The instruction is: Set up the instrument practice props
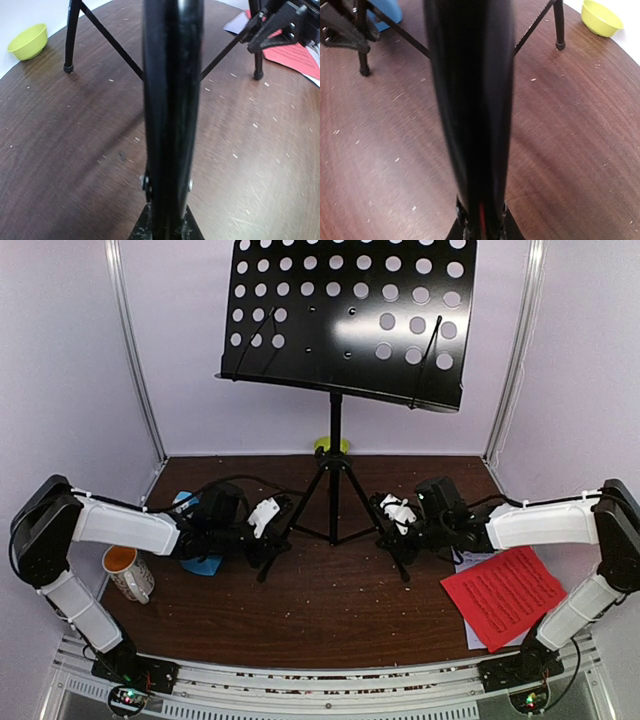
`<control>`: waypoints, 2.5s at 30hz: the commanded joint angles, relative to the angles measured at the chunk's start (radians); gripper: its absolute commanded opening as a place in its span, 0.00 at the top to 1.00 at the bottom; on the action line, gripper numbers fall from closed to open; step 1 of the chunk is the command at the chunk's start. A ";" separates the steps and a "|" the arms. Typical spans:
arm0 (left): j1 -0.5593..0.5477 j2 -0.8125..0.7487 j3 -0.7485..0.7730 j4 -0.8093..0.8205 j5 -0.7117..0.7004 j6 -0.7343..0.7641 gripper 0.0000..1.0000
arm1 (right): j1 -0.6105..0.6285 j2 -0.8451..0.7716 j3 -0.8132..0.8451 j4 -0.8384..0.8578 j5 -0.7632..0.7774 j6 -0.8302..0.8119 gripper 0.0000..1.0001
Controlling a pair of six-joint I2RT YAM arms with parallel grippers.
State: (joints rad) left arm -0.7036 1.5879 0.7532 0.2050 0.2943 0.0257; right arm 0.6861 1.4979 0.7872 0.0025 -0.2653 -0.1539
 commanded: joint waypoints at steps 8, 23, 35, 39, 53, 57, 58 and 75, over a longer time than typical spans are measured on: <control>0.080 0.235 0.275 -0.077 -0.056 -0.121 1.00 | -0.058 0.275 0.360 -0.099 0.083 0.099 1.00; 0.132 0.099 0.123 -0.144 0.014 -0.028 1.00 | -0.154 0.160 0.193 -0.149 0.022 0.113 1.00; 0.133 0.007 -0.061 -0.104 0.016 -0.062 1.00 | -0.177 0.079 0.079 -0.203 0.014 0.245 1.00; 0.133 -0.018 -0.097 -0.104 0.002 -0.057 1.00 | -0.187 0.085 0.090 -0.265 0.022 0.242 1.00; 0.135 -0.056 -0.179 -0.063 -0.005 -0.110 1.00 | -0.269 0.032 0.088 -0.456 0.238 0.191 1.00; 0.134 -0.043 -0.210 -0.019 -0.017 -0.156 1.00 | -0.279 0.049 0.090 -0.432 0.256 0.187 1.00; 0.134 -0.040 -0.218 -0.011 -0.019 -0.166 1.00 | -0.280 0.054 0.091 -0.416 0.252 0.187 1.00; 0.057 -0.129 -0.282 0.022 -0.103 -0.222 1.00 | -0.269 0.195 0.275 -0.407 0.174 0.102 1.00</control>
State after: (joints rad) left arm -0.6567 1.4826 0.5255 0.4171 0.2714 -0.0906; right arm 0.5537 1.6768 1.0584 -0.3027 -0.3363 -0.2649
